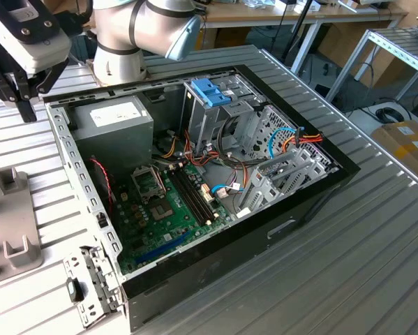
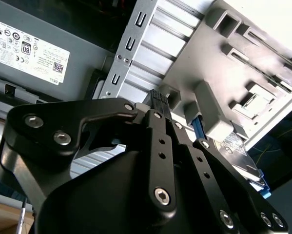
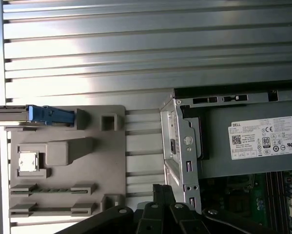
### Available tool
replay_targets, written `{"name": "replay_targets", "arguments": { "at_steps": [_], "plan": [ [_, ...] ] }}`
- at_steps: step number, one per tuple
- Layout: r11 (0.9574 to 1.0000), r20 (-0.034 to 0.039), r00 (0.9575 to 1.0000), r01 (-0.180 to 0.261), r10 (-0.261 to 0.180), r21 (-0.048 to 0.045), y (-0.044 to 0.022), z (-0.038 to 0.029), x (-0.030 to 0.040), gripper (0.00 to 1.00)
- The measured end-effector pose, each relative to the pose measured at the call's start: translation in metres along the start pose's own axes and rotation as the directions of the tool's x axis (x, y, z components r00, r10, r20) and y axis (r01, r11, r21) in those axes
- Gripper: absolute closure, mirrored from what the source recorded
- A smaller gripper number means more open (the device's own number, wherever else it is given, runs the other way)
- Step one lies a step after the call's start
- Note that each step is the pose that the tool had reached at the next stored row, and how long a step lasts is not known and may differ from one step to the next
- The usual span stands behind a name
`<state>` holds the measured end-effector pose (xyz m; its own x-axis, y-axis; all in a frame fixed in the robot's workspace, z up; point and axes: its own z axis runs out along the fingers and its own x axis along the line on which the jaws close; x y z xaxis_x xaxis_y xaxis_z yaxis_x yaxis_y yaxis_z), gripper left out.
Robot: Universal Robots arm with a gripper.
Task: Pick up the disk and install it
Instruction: 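Reach for the disk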
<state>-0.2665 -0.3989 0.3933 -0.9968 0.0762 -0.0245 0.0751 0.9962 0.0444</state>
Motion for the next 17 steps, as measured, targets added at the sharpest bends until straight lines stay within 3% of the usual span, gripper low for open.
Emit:
{"name": "replay_targets", "arguments": {
  "at_steps": [17],
  "plan": [
    [1.0000, 0.0000, 1.0000, 0.000, 0.000, 0.0000, -0.0011, -0.0004, 0.0143, 0.90]
  ]
}}
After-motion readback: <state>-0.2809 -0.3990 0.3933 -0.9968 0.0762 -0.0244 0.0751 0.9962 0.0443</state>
